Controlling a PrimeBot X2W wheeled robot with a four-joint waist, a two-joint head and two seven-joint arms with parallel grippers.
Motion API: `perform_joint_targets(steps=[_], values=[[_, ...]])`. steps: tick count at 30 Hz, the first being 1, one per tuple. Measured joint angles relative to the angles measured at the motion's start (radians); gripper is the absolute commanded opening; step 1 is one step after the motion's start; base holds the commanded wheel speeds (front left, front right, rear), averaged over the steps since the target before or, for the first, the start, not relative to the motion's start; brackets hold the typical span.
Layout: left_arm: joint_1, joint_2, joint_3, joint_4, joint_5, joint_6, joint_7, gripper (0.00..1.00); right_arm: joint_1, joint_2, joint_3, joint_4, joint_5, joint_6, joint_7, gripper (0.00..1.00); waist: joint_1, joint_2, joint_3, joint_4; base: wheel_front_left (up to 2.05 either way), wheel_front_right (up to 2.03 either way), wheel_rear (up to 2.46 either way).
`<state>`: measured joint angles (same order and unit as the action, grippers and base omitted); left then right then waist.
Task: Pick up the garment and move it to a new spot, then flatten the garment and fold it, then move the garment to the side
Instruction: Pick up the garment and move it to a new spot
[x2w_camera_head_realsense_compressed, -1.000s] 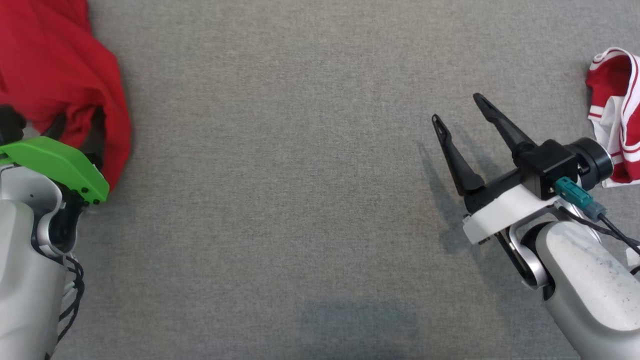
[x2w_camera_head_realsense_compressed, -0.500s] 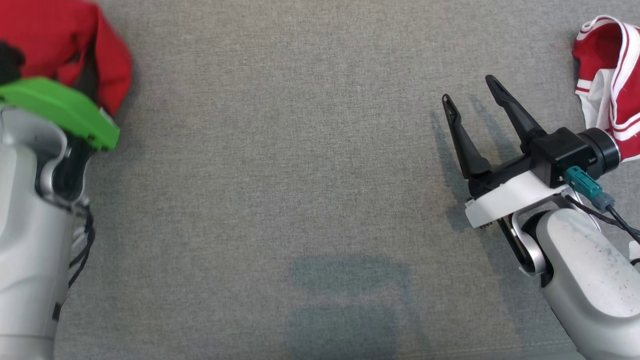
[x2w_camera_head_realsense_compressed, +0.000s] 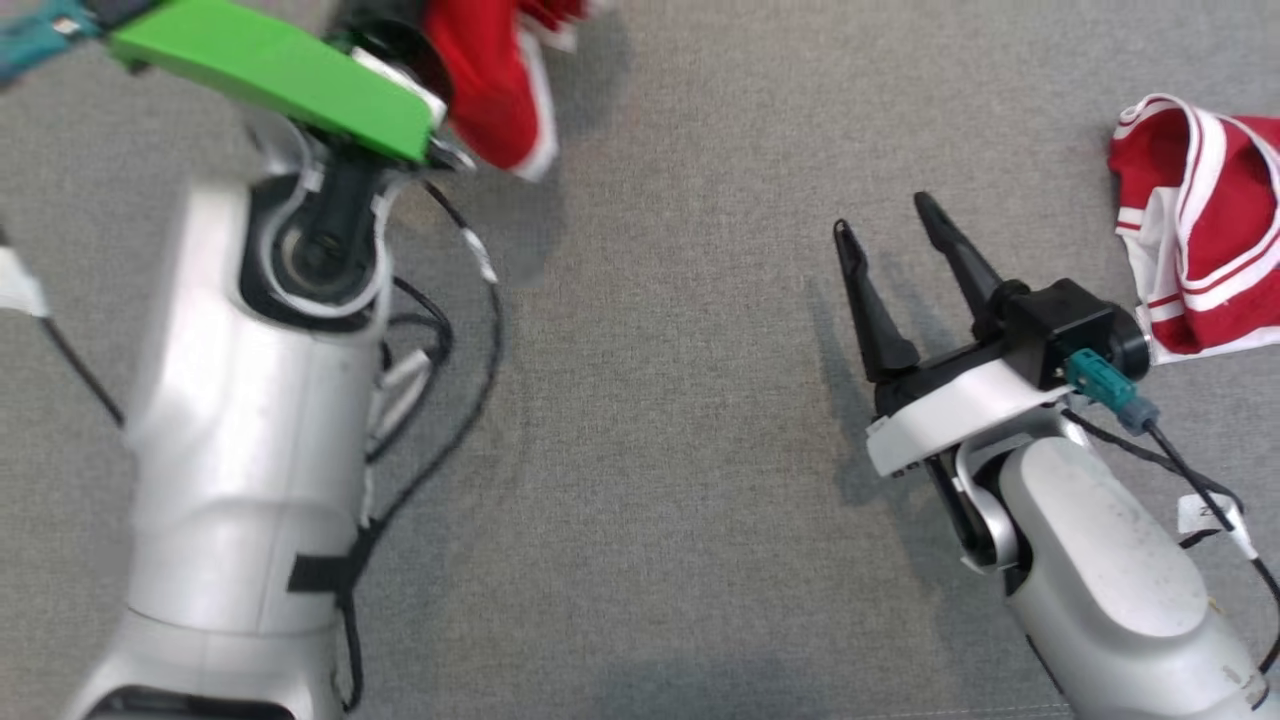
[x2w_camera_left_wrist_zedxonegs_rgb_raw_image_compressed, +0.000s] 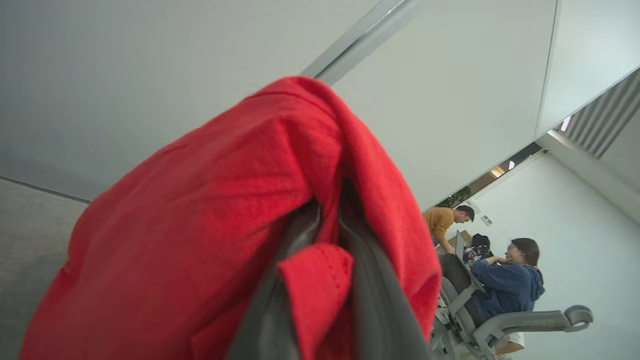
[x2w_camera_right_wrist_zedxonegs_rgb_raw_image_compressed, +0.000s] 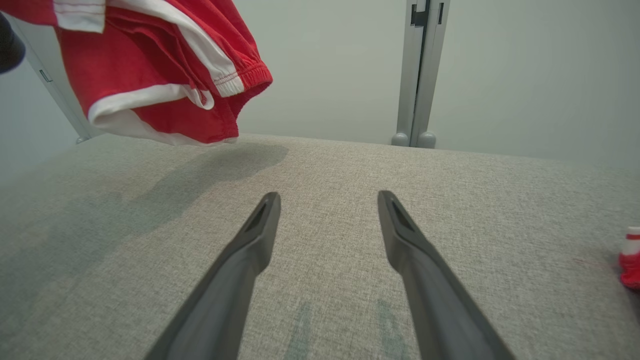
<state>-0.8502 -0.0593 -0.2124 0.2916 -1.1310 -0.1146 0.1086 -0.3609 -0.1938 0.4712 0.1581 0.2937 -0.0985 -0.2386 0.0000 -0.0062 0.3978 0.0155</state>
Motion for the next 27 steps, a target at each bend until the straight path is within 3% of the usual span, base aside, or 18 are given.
perform_joint_targets(steps=[2,5,8,11,14,17,18,19,21,24,27], values=[[0.055,-0.003,-0.016,-0.024,-0.079,0.0,0.022,0.0,0.003,0.023,0.005,0.015,0.011,0.0,-0.002,1.0,0.0,0.0,-0.022,-0.002,0.0,0.0,0.0],[0.156,0.044,-0.039,-0.048,-0.184,0.018,0.053,0.0,0.011,0.045,0.015,0.032,0.016,0.001,-0.008,1.0,0.0,0.0,-0.054,-0.011,0.0,0.0,0.0],[0.243,0.082,-0.099,-0.073,-0.324,0.064,0.057,0.0,0.036,0.044,0.019,0.052,0.016,0.001,-0.009,1.0,0.0,0.0,-0.08,-0.027,0.0,0.0,0.0],[0.316,0.084,-0.172,-0.094,-0.467,0.121,0.033,0.0,0.046,0.04,0.023,0.065,0.015,0.006,-0.009,1.0,0.0,0.0,-0.097,-0.051,0.0,0.0,0.0],[0.368,0.082,-0.194,-0.087,-0.454,0.171,-0.022,0.0,0.047,0.032,0.024,0.069,0.014,0.01,-0.009,1.0,0.0,0.0,-0.11,-0.074,0.0,0.0,0.0],[0.389,0.087,-0.192,-0.069,-0.424,0.193,-0.055,0.0,0.047,0.03,0.028,0.07,0.011,0.013,-0.009,1.0,0.0,0.0,-0.117,-0.088,0.0,0.0,0.0],[0.42,0.089,-0.184,-0.052,-0.432,0.212,-0.086,0.26,0.047,0.026,0.052,0.078,0.004,0.029,-0.009,1.0,0.0,0.0001,-0.125,-0.1,0.0,0.0,0.0],[0.429,0.089,-0.187,-0.044,-0.435,0.212,-0.096,0.44,0.048,0.026,0.059,0.08,0.003,0.038,-0.009,1.0,0.0,0.0,-0.128,-0.101,0.0,0.0,0.0],[0.446,0.09,-0.196,-0.037,-0.452,0.212,-0.113,1.0,0.048,0.026,0.078,0.086,0.003,0.057,-0.009,1.0,0.0,0.0,-0.129,-0.097,0.0,0.0,0.0],[0.462,0.09,-0.191,-0.016,-0.45,0.213,-0.157,1.0,0.048,0.03,0.121,0.105,0.003,0.095,-0.007,1.0,0.0,0.0,-0.13,-0.082,0.0,0.0,0.0],[0.466,0.091,-0.18,0.0,-0.381,0.213,-0.208,1.0,0.047,0.036,0.159,0.131,0.003,0.133,0.004,1.0,0.0,0.0,-0.131,-0.063,0.0,0.0,0.0]])
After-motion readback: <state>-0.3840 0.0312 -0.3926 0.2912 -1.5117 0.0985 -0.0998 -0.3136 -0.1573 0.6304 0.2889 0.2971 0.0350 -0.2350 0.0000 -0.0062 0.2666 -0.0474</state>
